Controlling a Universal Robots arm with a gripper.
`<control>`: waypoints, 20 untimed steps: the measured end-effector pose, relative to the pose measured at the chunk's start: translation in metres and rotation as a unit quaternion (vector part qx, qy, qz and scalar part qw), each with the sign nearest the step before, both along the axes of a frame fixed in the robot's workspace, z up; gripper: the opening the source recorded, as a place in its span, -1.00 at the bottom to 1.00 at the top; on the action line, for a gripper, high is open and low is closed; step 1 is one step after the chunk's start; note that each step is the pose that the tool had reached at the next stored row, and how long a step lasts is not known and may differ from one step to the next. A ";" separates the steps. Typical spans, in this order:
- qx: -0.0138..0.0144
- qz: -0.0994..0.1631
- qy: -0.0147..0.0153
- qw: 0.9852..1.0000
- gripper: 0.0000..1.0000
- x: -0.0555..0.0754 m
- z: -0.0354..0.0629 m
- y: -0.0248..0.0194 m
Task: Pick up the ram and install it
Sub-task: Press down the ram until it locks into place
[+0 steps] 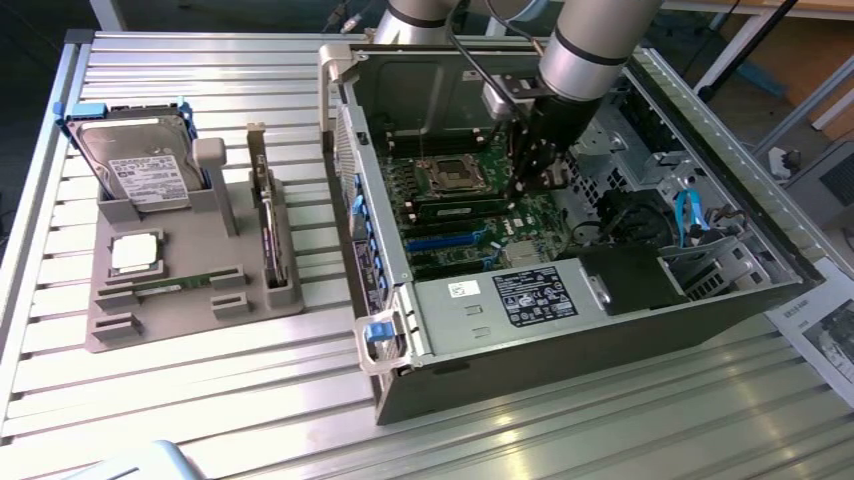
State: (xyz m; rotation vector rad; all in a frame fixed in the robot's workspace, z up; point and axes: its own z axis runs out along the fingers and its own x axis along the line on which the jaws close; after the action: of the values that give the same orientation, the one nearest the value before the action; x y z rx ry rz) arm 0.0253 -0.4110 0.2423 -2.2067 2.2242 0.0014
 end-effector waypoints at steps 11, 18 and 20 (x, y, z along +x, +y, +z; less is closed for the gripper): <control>0.000 0.000 0.000 1.000 -0.80 -0.012 0.0021 0.0000; 0.000 0.000 -0.001 1.000 -0.80 -0.030 0.0020 0.0000; 0.000 0.000 -0.001 1.000 -0.80 -0.035 0.0021 0.0000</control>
State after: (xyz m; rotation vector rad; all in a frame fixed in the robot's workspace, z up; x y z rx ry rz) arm -0.0100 -0.4110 0.2445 -2.2052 2.2242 -0.0006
